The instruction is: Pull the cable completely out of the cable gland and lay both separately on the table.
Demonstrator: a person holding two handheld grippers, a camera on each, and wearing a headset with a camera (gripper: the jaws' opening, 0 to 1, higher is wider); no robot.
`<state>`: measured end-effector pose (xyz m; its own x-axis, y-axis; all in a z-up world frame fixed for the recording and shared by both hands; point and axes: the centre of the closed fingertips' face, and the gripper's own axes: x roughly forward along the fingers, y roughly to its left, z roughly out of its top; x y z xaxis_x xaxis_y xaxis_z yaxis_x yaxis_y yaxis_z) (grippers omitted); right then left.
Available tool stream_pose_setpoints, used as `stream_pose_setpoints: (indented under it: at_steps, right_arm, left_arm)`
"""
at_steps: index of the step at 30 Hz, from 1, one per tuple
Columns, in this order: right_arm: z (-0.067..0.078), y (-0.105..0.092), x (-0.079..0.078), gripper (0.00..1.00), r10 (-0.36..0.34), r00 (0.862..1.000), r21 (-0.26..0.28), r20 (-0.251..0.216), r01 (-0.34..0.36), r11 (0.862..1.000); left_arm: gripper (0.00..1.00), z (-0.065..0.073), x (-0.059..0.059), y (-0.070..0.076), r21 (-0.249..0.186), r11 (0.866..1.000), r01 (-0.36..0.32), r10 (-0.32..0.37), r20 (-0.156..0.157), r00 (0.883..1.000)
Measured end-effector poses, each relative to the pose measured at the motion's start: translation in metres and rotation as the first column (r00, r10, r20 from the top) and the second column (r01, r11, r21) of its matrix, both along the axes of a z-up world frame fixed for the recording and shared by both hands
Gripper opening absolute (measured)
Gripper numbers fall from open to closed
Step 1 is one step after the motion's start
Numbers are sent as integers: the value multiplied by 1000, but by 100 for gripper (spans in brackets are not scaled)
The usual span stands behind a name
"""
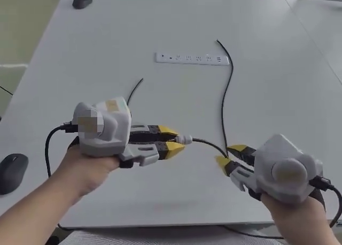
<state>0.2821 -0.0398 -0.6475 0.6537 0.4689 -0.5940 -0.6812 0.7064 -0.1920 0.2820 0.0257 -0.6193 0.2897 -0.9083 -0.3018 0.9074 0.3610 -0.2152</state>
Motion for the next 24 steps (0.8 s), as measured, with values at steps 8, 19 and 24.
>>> stream_pose_setpoints:
  at_steps: [8, 19, 24]
  right_arm:
    - [14, 28, 10, 8, 101, 992, -116, 75, -92, 989]
    - [10, 43, 4, 3, 214, 972, -223, 96, -189, 956]
    - [8, 44, 4, 2, 241, 965, -241, 106, -210, 947]
  left_arm:
    - [15, 0, -2, 0, 6, 1000, 21, -21, 0, 1000]
    - [15, -2, -3, 0, 10, 1000, 22, -22, -1, 1000]
    - [15, -4, -5, 0, 13, 999, 30, -30, -6, 1000]
